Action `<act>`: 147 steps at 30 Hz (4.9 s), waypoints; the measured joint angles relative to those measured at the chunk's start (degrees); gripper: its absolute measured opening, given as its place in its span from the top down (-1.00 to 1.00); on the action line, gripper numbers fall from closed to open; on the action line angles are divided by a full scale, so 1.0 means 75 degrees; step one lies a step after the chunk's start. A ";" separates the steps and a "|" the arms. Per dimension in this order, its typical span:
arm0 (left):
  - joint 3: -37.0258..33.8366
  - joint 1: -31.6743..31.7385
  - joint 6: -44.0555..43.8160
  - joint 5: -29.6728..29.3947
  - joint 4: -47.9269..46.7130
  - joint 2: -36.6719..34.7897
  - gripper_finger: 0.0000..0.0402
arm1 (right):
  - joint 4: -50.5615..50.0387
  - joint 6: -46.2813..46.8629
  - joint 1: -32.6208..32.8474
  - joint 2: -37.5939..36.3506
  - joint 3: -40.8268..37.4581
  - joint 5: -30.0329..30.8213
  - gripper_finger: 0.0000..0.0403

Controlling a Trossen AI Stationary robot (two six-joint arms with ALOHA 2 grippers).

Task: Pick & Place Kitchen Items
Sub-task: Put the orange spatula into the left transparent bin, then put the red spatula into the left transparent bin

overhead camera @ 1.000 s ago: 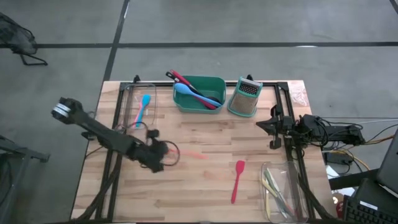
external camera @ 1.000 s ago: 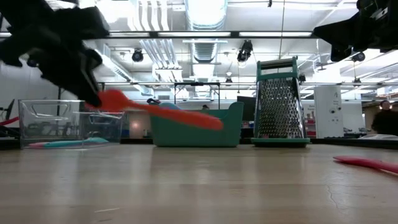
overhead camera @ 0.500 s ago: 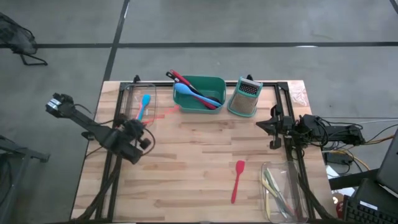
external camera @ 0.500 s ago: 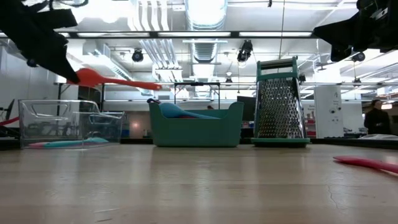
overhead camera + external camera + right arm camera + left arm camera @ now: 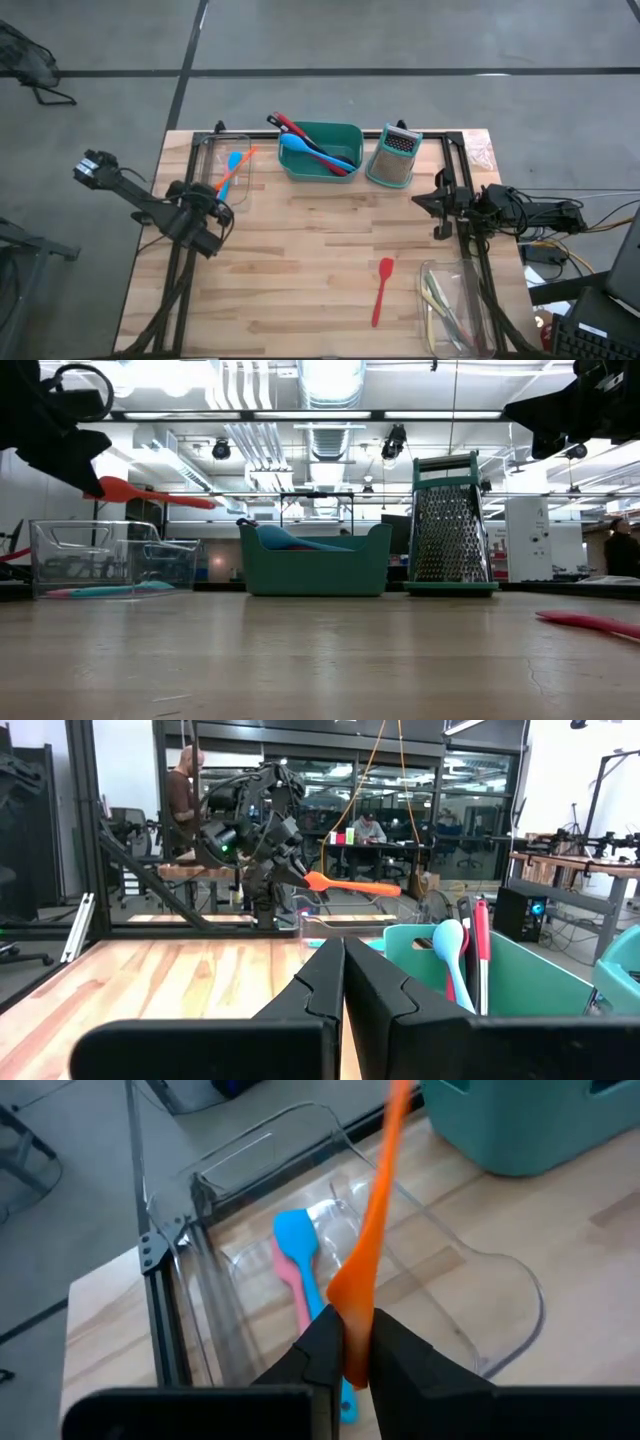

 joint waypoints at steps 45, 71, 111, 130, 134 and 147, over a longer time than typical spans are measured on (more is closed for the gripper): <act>0.0188 0.0396 0.3256 -0.1217 0.4608 0.0038 0.61 | 0.0000 0.0005 0.0000 0.0003 0.0000 0.0000 0.96; 0.0161 -0.0123 0.9442 0.1107 1.4254 0.3351 0.61 | 0.0000 0.0013 0.0000 0.0003 0.0000 0.0000 0.96; -0.0039 -0.0554 1.1564 0.1989 1.4995 0.3448 0.61 | 0.3424 0.3819 0.0003 0.3906 0.0051 -0.1139 0.96; -0.2400 -0.0618 1.0991 0.2643 1.6543 0.1734 0.66 | -0.3428 0.6327 0.0090 0.8791 0.5505 -0.1416 0.85; -0.2409 -0.0630 1.0990 0.2818 1.6583 0.1718 0.67 | -0.5526 0.7074 0.0302 0.9961 0.6814 -0.1468 0.66; -0.2403 -0.0708 1.0914 0.3028 1.6673 0.1708 0.67 | -0.9221 0.8332 0.1324 1.3634 0.9521 -0.2879 -0.07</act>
